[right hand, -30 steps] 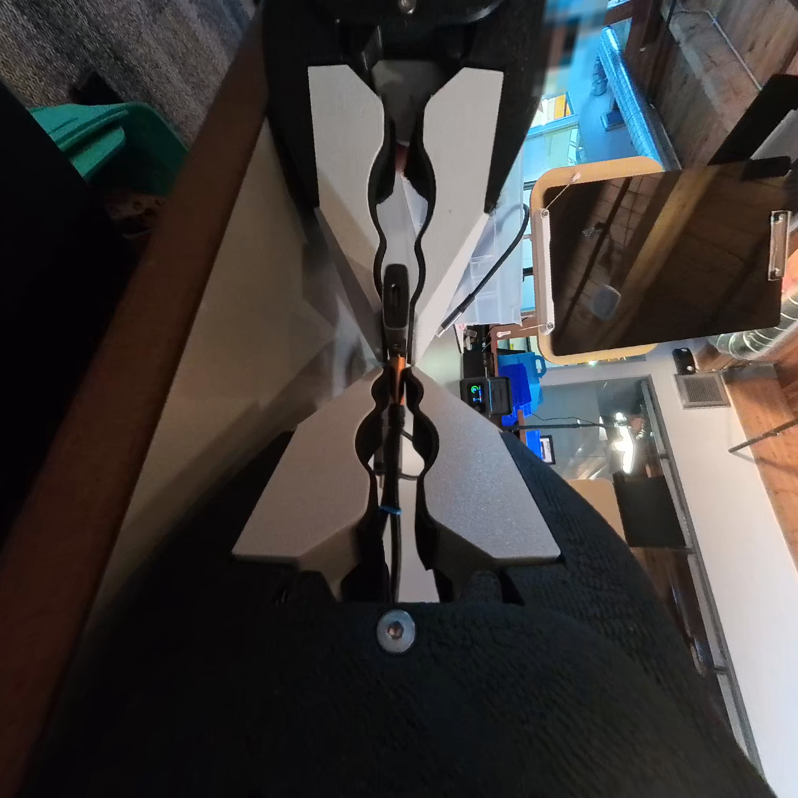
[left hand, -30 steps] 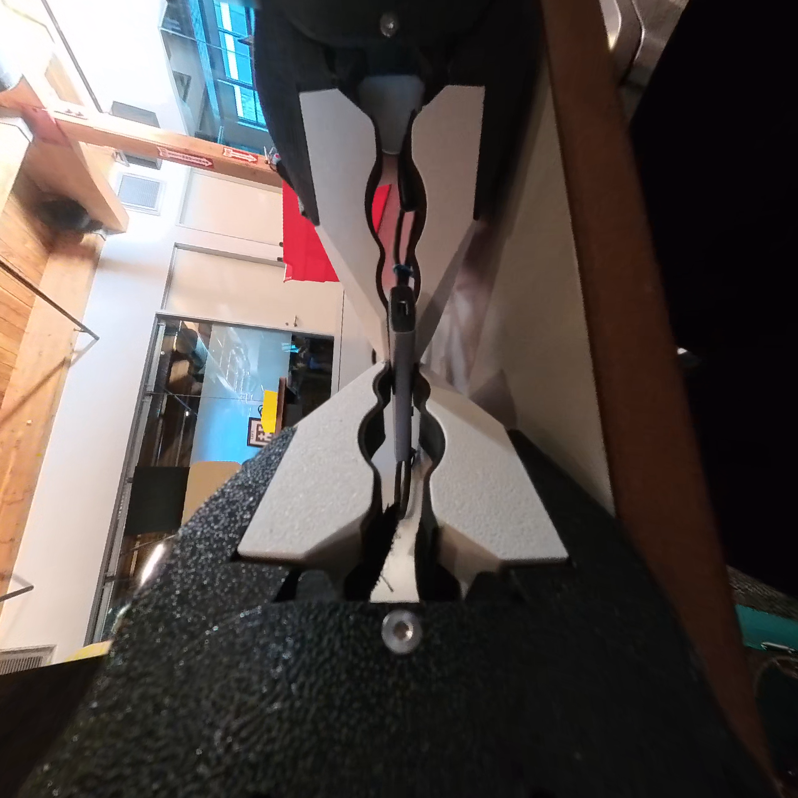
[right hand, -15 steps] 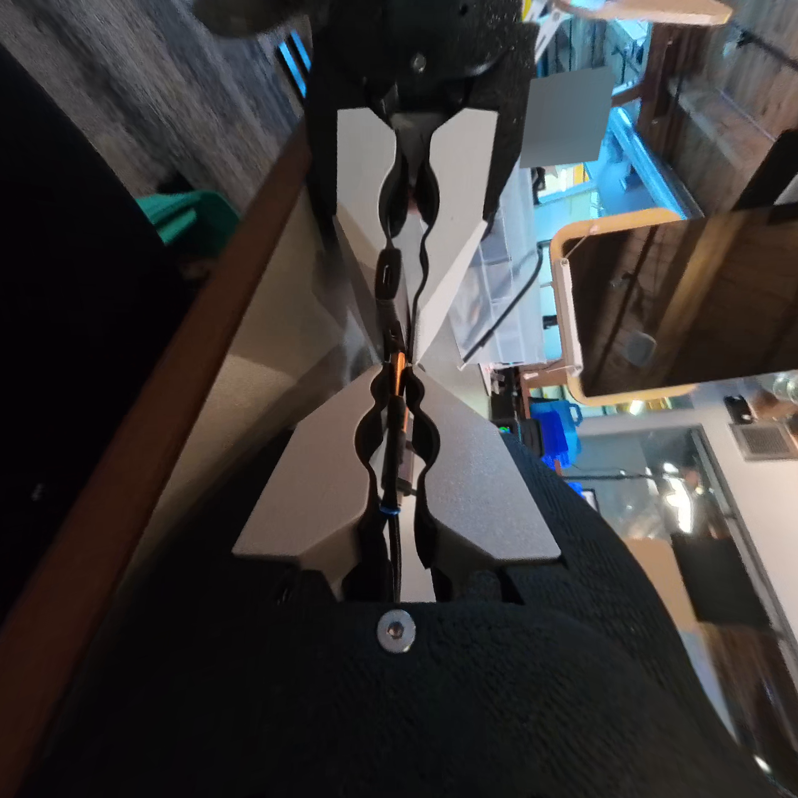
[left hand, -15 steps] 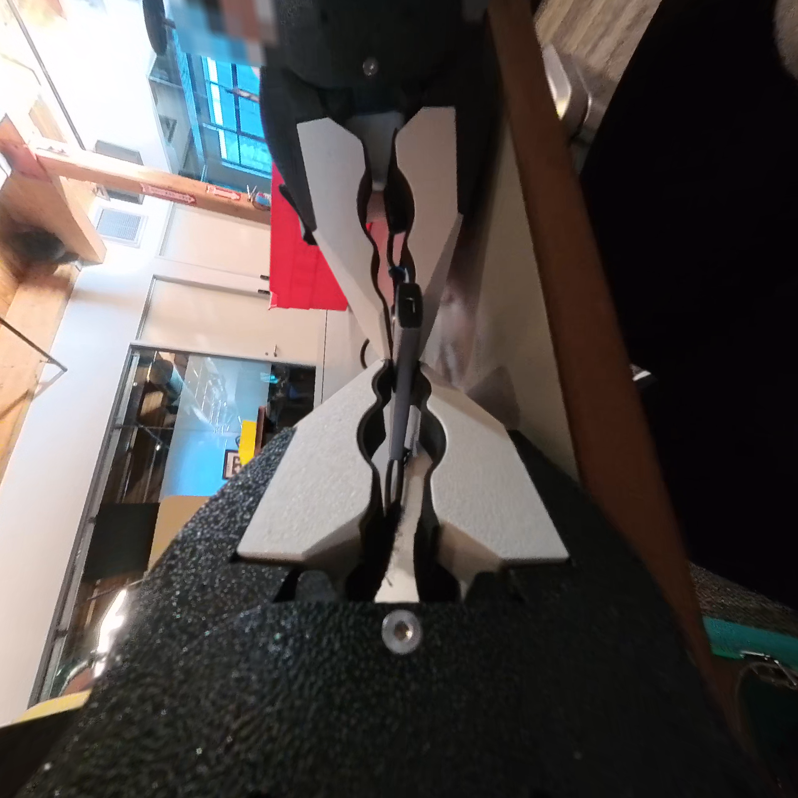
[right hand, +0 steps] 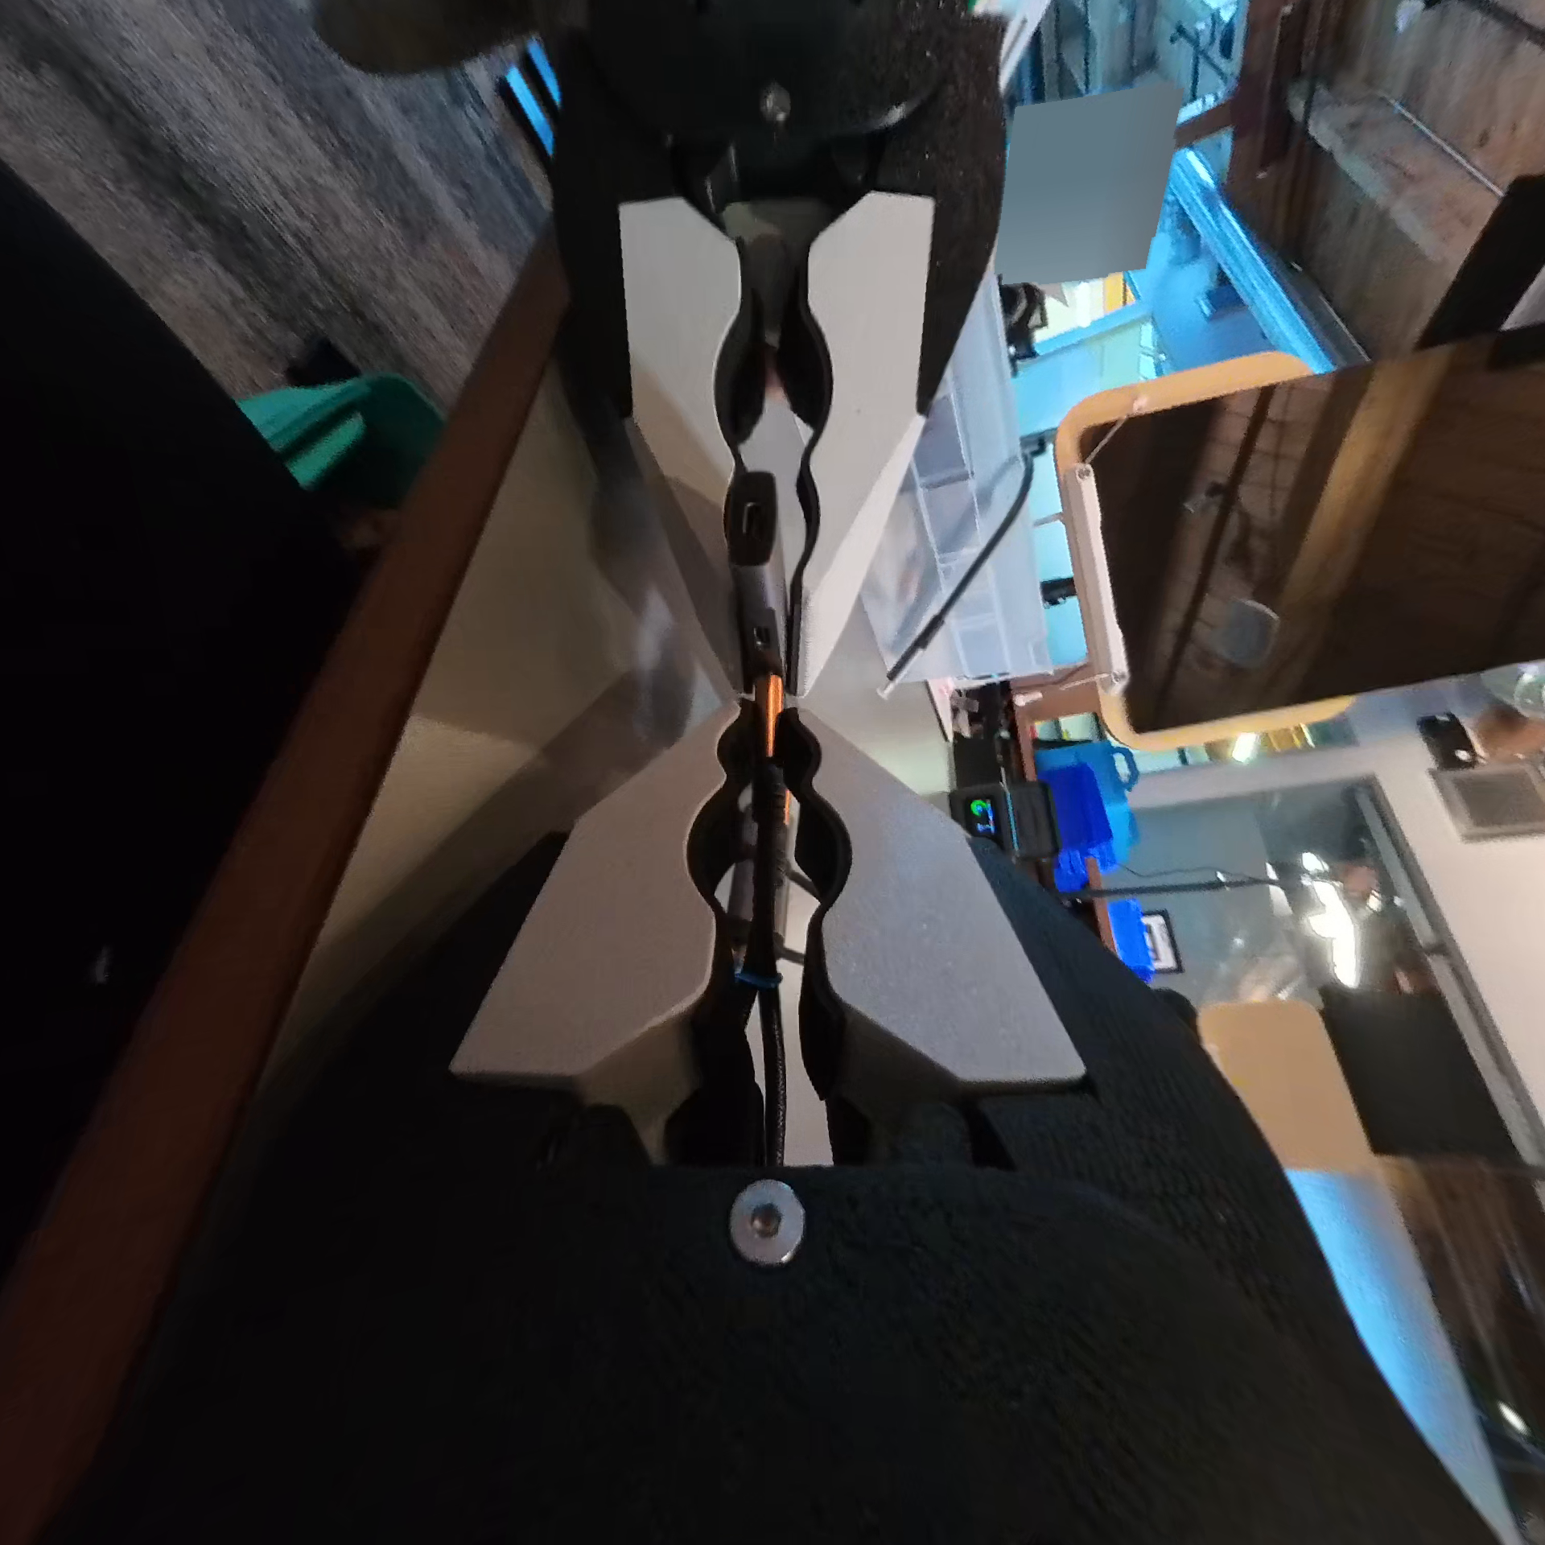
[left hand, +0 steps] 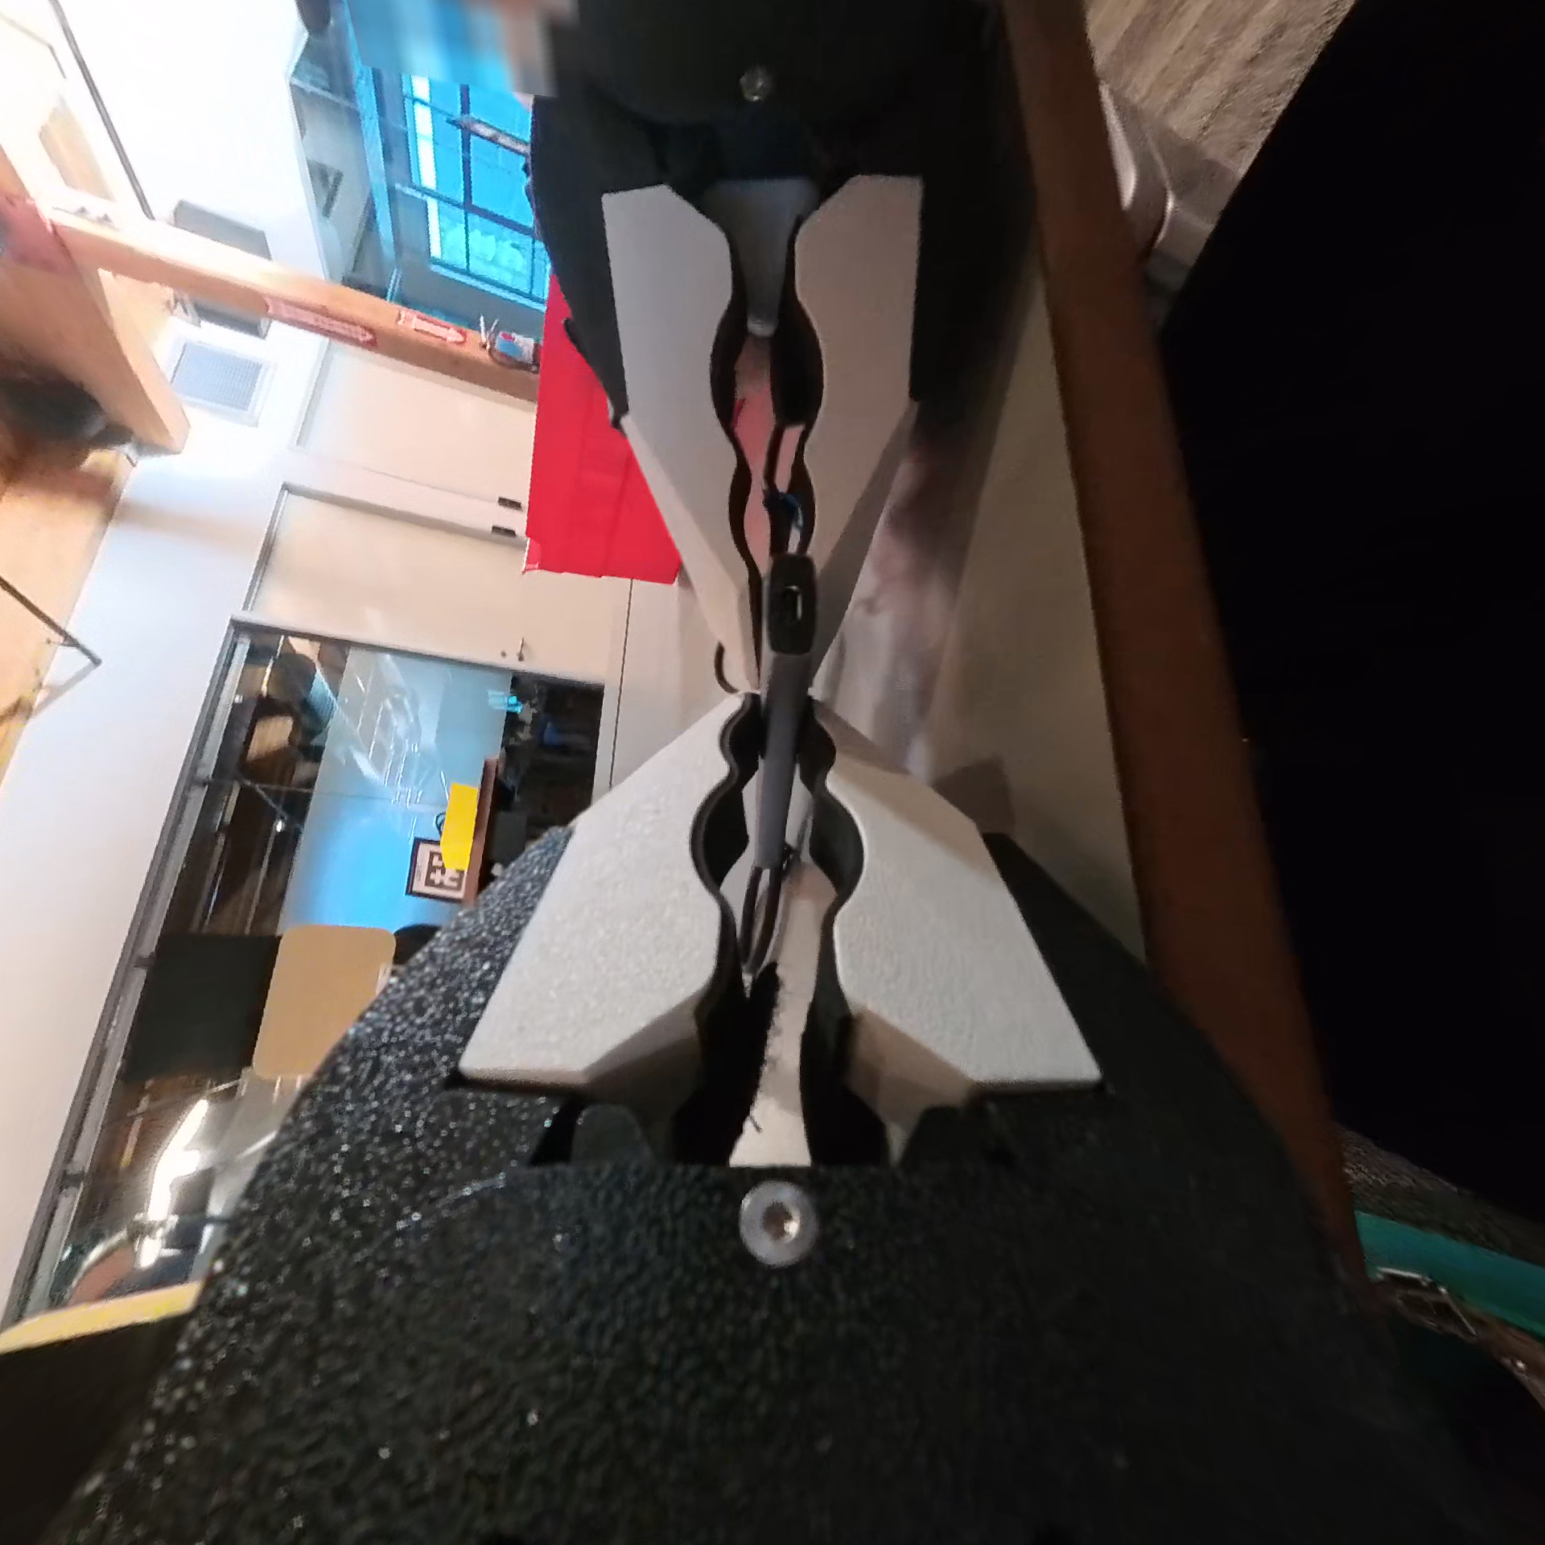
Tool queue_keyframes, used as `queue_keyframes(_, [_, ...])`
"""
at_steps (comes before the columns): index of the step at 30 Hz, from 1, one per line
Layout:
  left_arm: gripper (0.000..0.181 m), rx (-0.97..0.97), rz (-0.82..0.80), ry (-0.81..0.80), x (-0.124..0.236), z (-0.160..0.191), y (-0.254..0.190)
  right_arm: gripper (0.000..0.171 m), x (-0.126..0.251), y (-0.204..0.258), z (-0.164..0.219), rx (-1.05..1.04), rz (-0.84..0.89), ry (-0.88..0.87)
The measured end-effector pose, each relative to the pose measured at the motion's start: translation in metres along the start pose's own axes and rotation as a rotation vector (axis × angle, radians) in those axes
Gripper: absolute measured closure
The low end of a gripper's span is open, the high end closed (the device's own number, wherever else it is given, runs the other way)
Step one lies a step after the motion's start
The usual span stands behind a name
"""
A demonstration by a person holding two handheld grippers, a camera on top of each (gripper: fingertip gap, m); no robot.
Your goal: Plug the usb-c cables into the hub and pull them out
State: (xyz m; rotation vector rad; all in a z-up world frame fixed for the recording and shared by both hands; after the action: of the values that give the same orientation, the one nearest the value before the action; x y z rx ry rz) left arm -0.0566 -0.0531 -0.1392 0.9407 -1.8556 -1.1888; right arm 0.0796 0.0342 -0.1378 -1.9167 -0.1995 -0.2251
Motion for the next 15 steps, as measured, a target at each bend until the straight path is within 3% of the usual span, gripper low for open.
queue_keyframes(1, [0.173,-0.002,0.009,-0.014,0.0008,-0.0003,0.0001,0.166,0.001,-0.0002,0.0,-0.009,-0.011,-0.016])
queue_keyframes(15, [0.174,-0.008,0.021,-0.064,0.0049,-0.0074,-0.0014,0.167,0.0108,0.0041,-0.0058,0.031,-0.005,-0.044])
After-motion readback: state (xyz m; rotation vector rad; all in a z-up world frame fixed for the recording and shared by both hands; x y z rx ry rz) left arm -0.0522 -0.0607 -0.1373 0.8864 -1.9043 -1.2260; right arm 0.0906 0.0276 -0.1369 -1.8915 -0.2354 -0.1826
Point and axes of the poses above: each gripper's, where its closed fingertips meet, x back along the fingers, z out of its underside, y = z × x across the jaws, the point moved 10 cm from there along x, back along the fingers, and after that the axes turned 2 degrees about -z, right-handed, at the moved point
